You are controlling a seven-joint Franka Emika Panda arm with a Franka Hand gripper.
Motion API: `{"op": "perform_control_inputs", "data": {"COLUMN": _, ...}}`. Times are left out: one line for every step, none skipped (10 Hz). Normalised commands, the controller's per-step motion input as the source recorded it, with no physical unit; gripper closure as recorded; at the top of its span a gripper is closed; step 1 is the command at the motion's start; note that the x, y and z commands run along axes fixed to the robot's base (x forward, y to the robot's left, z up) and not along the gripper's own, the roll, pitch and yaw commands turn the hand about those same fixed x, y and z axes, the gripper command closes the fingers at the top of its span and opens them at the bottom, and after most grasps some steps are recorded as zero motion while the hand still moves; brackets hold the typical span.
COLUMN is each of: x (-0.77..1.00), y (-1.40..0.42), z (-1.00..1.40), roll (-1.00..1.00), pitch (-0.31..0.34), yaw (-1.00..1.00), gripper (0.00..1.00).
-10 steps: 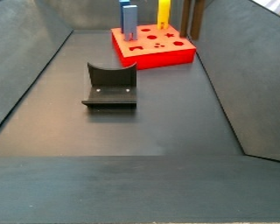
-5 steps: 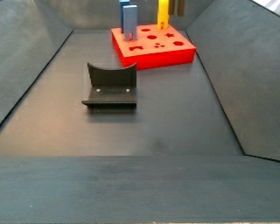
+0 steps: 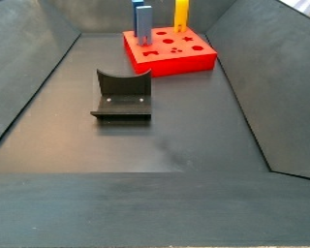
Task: Pick up the 3 prong object. Move up. Move to above the board. Insert the 3 prong object.
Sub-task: Move to above the board.
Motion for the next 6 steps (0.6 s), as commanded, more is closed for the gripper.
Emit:
{"op": "perform_control_inputs", "data": {"x": 0.13, "y": -1.00, "z": 0.14, "roll": -0.01, "pitch": 0.107, "yaw": 0.01, "gripper": 1.00}}
{"op": "perform_control_inputs", "data": {"x": 0.15, "y": -1.00, "z": 0.15, "roll": 0.01, "pitch": 0.134, "yaw": 0.00, "gripper": 1.00}}
{"op": "perform_control_inputs", "data": {"x": 0.17, "y": -1.00, "z": 0.15, "roll": 0.00, "pitch": 0.142, "yaw": 0.01, "gripper": 1.00}}
{"op": "perform_control_inputs", "data": {"x": 0.20, "y": -1.00, "z": 0.16, "roll": 0.01, "pitch": 0.144, "yaw": 0.01, "gripper": 1.00}}
{"op": "perform_control_inputs", "data": {"x": 0.17, "y": -0.76, "z": 0.12, "roll": 0.01, "pitch": 0.141, "yaw": 0.01, "gripper": 1.00}}
{"op": "perform_control_inputs", "data": {"x": 0.13, "y": -0.40, "z": 0.08, "roll": 0.02, "pitch": 0.129, "yaw": 0.00, "gripper": 1.00}}
